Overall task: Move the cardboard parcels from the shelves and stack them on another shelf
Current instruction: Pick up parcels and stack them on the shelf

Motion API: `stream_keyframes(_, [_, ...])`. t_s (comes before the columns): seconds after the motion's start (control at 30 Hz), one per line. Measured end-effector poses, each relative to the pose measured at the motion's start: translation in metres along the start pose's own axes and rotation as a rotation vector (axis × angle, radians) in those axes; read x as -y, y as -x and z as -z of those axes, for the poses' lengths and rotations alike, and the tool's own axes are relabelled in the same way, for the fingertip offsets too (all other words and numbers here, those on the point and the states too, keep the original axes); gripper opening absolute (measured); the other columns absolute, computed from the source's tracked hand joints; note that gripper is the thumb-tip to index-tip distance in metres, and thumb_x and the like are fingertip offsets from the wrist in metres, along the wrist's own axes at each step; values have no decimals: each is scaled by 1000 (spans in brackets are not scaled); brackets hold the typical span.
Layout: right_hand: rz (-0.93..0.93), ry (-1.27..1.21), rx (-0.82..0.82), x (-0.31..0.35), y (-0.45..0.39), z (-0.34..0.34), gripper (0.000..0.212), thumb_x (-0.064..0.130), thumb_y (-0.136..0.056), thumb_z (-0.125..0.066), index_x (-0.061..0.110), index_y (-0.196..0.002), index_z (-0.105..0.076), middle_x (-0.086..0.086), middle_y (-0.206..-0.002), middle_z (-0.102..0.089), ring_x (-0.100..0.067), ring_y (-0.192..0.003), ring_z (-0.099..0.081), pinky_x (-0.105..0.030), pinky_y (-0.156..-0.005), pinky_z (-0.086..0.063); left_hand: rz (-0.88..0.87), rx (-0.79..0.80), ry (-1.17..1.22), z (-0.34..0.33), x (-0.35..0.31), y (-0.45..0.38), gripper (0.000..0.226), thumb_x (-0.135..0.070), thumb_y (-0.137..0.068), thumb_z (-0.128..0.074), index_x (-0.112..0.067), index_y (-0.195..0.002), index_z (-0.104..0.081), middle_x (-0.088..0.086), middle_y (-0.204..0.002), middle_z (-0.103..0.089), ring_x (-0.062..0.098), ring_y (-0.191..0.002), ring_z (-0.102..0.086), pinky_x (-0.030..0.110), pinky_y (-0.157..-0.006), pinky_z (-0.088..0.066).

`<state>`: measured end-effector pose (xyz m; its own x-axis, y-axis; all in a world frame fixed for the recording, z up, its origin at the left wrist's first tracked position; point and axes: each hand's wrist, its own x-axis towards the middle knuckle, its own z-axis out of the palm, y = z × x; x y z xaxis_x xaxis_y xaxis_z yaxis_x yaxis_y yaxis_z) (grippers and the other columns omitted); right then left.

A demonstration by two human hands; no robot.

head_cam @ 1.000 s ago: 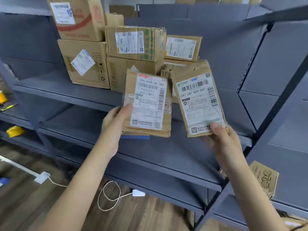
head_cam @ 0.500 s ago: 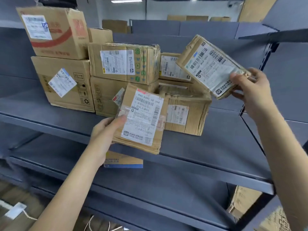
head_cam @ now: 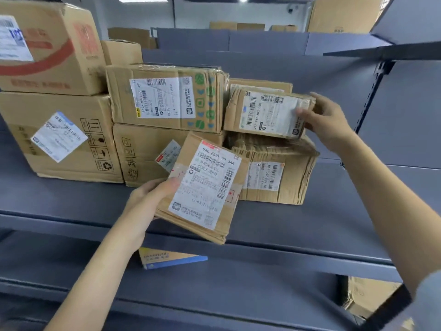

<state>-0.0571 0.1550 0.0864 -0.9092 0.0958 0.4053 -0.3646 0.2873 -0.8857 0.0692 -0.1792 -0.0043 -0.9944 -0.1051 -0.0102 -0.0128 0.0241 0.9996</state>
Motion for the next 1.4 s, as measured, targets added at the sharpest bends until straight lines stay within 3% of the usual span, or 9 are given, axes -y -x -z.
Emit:
stream_keyframes(0.3, [19,114,-52,8,4,10,46,1,-94,-53,2,-139,-42,-9,-117,-59,-17,-101,-60,-20,-74,-57,-21,74,16,18,12,0,86,-70,-30,-76,-24,-102,-69,-2,-94,-75,16,-87,-71,32,-74,-47])
stream_keyframes(0.47, [179,571,-136,2,24,9,60,18,-86,-67,12,-141,-43,-7,-144,-46,-20,-134,-41,-40,-111,-35,-8,97,42,13,19,4,64,-61,-48,-64,-24,-101,-70,-1,-95,-75,17,-87,-70,34,-74,-47])
stream_keyframes(0.57, [336,706,-91,9,36,-7,78,25,-78,-76,16,-145,-36,-10,-154,-28,-23,-144,-22,-38,-116,-17,-23,81,39,12,17,8,61,-60,-48,-63,-25,-98,-70,-2,-92,-75,13,-81,-71,32,-71,-47])
stream_keyframes(0.73, [648,960,-140,4,24,-23,47,12,-75,-71,4,-121,-62,-17,-124,-62,-37,-113,-58,-47,-98,-37,-31,54,57,13,15,13,60,-59,-45,-64,-24,-95,-69,-3,-87,-75,9,-72,-70,30,-69,-46])
stream_keyframes(0.93, [607,1033,-197,9,19,-17,28,-3,-77,-58,0,-103,-67,-20,-96,-70,-44,-82,-60,-41,-80,-44,-26,47,57,11,16,20,50,-53,-53,-68,-24,-93,-70,-3,-87,-75,8,-72,-70,31,-73,-46])
stream_keyframes(1.03, [518,1054,-187,6,21,-26,41,0,-76,-66,0,-117,-61,-19,-118,-63,-45,-106,-53,-41,-93,-37,-25,40,58,9,16,20,41,-48,-65,-61,-23,-97,-69,-3,-88,-75,10,-76,-70,31,-74,-46])
stream_keyframes(1.17, [330,1066,-131,8,33,-29,70,28,-89,-63,16,-148,-28,-11,-156,-24,-40,-144,-11,-57,-113,-12,-26,54,64,6,14,19,47,-51,-64,-63,-23,-101,-68,-2,-93,-75,16,-87,-70,37,-83,-48])
stream_keyframes(1.27, [339,1017,-235,11,55,-36,78,46,-91,-55,20,-152,-14,-16,-159,-5,-39,-146,6,-59,-113,1,-43,82,59,2,11,16,65,-59,-52,-65,-22,-105,-68,-2,-95,-75,15,-86,-70,35,-80,-49])
stream_keyframes(1.4, [302,998,-182,5,72,-43,74,53,-92,-47,27,-152,-13,-14,-160,-2,-35,-146,8,-58,-113,4,-49,113,47,-4,9,13,50,-52,-67,-61,-21,-106,-67,-3,-96,-75,13,-87,-70,34,-81,-49])
